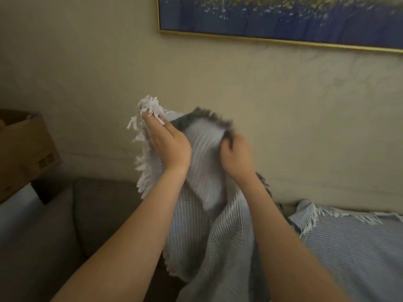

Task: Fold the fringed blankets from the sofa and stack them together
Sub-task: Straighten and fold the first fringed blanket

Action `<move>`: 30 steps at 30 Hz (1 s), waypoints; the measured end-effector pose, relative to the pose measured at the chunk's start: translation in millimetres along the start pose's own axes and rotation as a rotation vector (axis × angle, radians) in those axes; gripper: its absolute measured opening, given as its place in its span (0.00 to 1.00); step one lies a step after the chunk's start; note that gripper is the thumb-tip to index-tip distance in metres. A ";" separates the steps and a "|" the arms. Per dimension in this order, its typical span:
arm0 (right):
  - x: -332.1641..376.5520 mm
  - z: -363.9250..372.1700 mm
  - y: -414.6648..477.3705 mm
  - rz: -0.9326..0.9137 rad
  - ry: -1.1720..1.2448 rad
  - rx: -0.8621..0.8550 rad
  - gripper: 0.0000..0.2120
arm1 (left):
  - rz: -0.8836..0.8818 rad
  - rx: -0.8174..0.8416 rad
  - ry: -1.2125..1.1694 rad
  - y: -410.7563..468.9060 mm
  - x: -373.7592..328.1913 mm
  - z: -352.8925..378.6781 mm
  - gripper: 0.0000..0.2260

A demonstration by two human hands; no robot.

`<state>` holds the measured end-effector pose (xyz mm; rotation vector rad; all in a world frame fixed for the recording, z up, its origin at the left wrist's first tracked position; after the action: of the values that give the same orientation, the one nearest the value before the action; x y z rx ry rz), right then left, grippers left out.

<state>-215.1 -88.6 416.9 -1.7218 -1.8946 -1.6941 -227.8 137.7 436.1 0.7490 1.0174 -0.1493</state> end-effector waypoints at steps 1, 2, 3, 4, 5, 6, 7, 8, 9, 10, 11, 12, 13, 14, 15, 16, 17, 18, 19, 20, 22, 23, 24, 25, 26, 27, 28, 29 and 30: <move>-6.9 29.9 -11.9 -0.042 -0.098 0.259 0.10 | 0.018 -0.011 0.003 0.9 -2.3 -2.6 0.19; -18.1 44.7 -21.8 -0.048 -0.170 0.404 0.11 | 0.033 -0.010 0.006 2.0 -3.3 -4.7 0.20; -26.6 45.0 -25.6 -0.005 -0.169 0.426 0.11 | 0.045 0.001 0.014 2.8 -3.5 -5.5 0.19; -33.4 34.4 -22.8 0.050 -0.115 0.329 0.11 | 0.056 0.009 0.031 2.9 -1.4 -6.4 0.18; -40.0 15.9 -18.3 0.103 -0.050 0.152 0.12 | 0.070 0.020 0.053 1.3 -0.4 -7.1 0.17; -45.5 -1.6 -18.7 0.156 0.006 -0.016 0.12 | 0.088 0.036 0.074 -1.5 -0.1 -7.1 0.17; -51.0 -9.7 -24.0 0.206 0.047 -0.104 0.11 | 0.106 0.058 0.088 -5.0 0.0 -6.6 0.17; -54.2 -7.1 -30.3 0.223 0.058 -0.101 0.10 | 0.128 0.084 0.092 -8.4 -0.3 -5.3 0.17; -54.0 2.6 -39.4 0.225 0.052 -0.033 0.11 | 0.143 0.110 0.091 -11.8 0.5 -4.3 0.18; -57.1 13.6 -50.8 0.251 0.046 0.036 0.15 | 0.150 0.131 0.090 -14.0 3.2 -4.0 0.19; -62.5 19.0 -62.1 0.295 0.051 0.062 0.18 | 0.150 0.141 0.095 -15.3 6.5 -5.3 0.21; -70.3 20.1 -72.4 0.341 0.071 0.050 0.20 | 0.143 0.136 0.109 -16.6 11.1 -9.3 0.22; -76.4 17.1 -79.5 0.364 0.079 0.012 0.21 | 0.131 0.115 0.133 -17.1 16.7 -15.3 0.24; -79.4 12.9 -85.0 0.367 0.078 -0.030 0.21 | 0.113 0.092 0.166 -18.0 24.5 -23.0 0.25; -80.2 10.6 -90.2 0.359 0.071 -0.054 0.22 | 0.087 0.084 0.198 -20.1 34.5 -29.7 0.25; -79.6 11.1 -94.8 0.348 0.079 -0.053 0.23 | 0.054 0.093 0.225 -22.8 45.9 -35.0 0.26; -78.8 13.8 -99.2 0.341 0.093 -0.042 0.24 | 0.018 0.110 0.252 -26.9 58.8 -40.5 0.27; -76.0 15.6 -102.2 0.325 0.098 -0.029 0.24 | -0.013 0.128 0.277 -31.7 72.4 -44.9 0.28; -73.7 16.6 -104.3 0.311 0.090 -0.022 0.23 | -0.033 0.147 0.297 -36.9 84.3 -49.0 0.28; -72.8 17.0 -106.3 0.303 0.086 -0.025 0.23 | -0.043 0.166 0.308 -42.1 93.6 -53.0 0.29; -71.9 16.5 -109.3 0.305 0.075 -0.052 0.23 | -0.088 0.202 0.335 -51.8 112.7 -61.5 0.29; -70.4 16.9 -110.9 0.301 0.065 -0.056 0.22 | -0.135 0.223 0.368 -57.3 125.5 -66.2 0.30; -67.2 18.9 -112.2 0.283 0.054 -0.046 0.21 | -0.185 0.244 0.402 -63.0 138.9 -70.9 0.30; -63.2 22.6 -113.7 0.257 0.043 -0.024 0.18 | -0.228 0.266 0.441 -68.7 149.7 -75.4 0.31; -59.8 27.1 -115.6 0.234 0.035 0.008 0.13 | -0.258 0.281 0.513 -73.8 158.3 -80.1 0.32; -57.6 32.1 -117.5 0.219 0.033 0.041 0.08 | -0.280 0.284 0.611 -77.1 162.4 -84.9 0.32; -56.1 37.7 -120.0 0.208 0.032 0.074 0.05 | -0.291 0.281 0.710 -78.5 163.2 -89.2 0.32; -55.4 43.5 -121.9 0.198 0.030 0.108 0.07 | -0.280 0.302 0.761 -78.7 158.2 -88.9 0.31; -54.7 48.7 -124.9 0.187 0.027 0.145 0.09 | -0.249 0.368 0.754 -79.1 152.6 -82.4 0.28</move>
<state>-258.3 -59.6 281.8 -1.7490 -1.7367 -1.4686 -239.6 164.2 247.6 1.0426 1.8348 -0.2847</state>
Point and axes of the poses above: each hand's wrist, its own y-axis towards the middle knuckle, its own z-axis out of the palm, x = y × z, the point moved 10 cm from there along y, towards the middle knuckle, and after that the axes turned 9 degrees about -x, right-handed, at the moved point
